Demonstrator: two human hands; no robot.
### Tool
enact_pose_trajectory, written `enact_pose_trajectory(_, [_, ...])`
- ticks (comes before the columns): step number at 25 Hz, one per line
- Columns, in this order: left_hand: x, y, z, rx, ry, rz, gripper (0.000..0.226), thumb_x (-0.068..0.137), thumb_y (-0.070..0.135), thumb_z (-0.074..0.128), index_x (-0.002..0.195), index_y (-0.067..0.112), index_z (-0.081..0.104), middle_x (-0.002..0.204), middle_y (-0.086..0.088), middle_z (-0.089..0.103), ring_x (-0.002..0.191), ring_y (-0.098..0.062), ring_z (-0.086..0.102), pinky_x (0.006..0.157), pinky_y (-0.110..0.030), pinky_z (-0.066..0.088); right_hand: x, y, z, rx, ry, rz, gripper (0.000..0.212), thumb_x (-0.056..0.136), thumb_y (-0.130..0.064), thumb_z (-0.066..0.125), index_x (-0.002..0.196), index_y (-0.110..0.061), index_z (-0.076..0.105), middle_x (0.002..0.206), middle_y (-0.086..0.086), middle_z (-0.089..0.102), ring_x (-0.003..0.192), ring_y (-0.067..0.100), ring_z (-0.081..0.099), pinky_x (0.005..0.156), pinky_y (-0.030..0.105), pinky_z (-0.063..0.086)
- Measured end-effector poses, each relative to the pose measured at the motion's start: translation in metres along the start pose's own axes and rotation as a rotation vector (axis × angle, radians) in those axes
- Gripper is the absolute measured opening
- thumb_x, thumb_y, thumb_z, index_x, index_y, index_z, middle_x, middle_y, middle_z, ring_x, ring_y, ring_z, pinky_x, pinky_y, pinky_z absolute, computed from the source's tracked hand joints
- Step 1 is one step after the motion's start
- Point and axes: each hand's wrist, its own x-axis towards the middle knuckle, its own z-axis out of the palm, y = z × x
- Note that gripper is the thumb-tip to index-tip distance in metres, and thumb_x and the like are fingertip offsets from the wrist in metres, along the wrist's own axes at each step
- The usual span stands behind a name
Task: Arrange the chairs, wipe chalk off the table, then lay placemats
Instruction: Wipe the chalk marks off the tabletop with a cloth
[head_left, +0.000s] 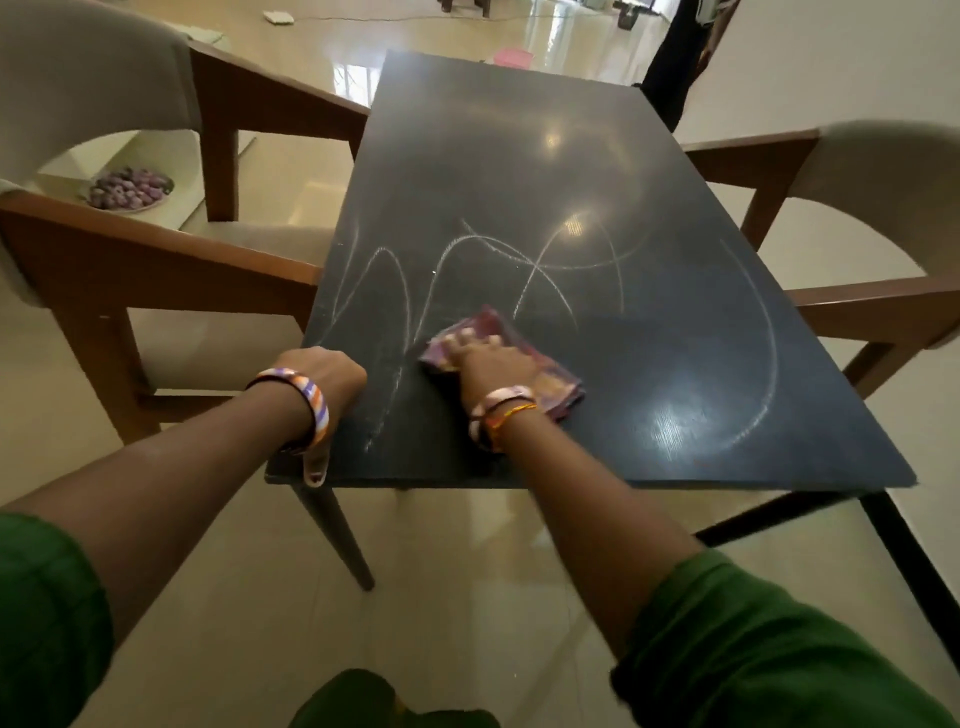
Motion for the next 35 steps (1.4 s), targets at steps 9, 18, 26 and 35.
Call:
enact_pose_trajectory(9, [-0.008, -0.014, 0.018, -0.149, 0.028, 0.010, 0.042, 0.059, 0.035, 0.085, 0.078, 0.022, 0.050, 0.080, 0.002, 0.058, 0.078, -0.015, 0.061, 0.070, -0.025, 0.053, -0.040, 0.129, -0.006, -0.001, -0.048, 0.404, 0.043, 0.102, -0.029, 0.033, 0.143, -0.041, 0.031, 0.155, -0.001, 0.025, 0.135, 0.034, 0.036, 0.108, 0.046, 0.032])
enact_pose_trajectory(18, [-0.010, -0.015, 0.017, -0.188, 0.033, 0.047, 0.041, 0.060, 0.032, 0.084, 0.080, 0.022, 0.049, 0.079, 0.004, 0.054, 0.082, -0.016, 0.059, 0.077, -0.028, 0.053, -0.074, -0.035, 0.013, -0.040, -0.082, -0.016, 0.046, 0.099, -0.024, 0.040, 0.144, -0.023, 0.031, 0.150, 0.008, 0.030, 0.132, 0.034, 0.036, 0.099, 0.053, 0.040])
enact_pose_trajectory(26, [-0.022, -0.038, 0.074, -0.759, 0.217, -0.033, 0.096, 0.073, 0.026, 0.077, 0.148, 0.016, 0.018, 0.156, -0.008, 0.013, 0.143, -0.028, 0.011, 0.113, -0.044, 0.020, -0.094, 0.081, 0.005, -0.002, -0.094, 0.349, 0.062, 0.094, -0.006, 0.039, 0.146, -0.036, 0.024, 0.156, -0.008, 0.020, 0.136, 0.029, 0.035, 0.104, 0.053, 0.037])
enact_pose_trajectory(35, [-0.027, 0.000, 0.109, -1.555, 0.368, -0.309, 0.078, 0.090, 0.031, 0.058, 0.148, 0.008, 0.011, 0.152, -0.013, 0.024, 0.137, -0.031, 0.028, 0.107, -0.040, 0.030, -0.091, -0.063, 0.033, -0.071, -0.012, -0.125, 0.060, 0.096, -0.010, 0.039, 0.148, -0.031, 0.018, 0.158, -0.005, 0.013, 0.142, 0.027, 0.022, 0.105, 0.054, 0.035])
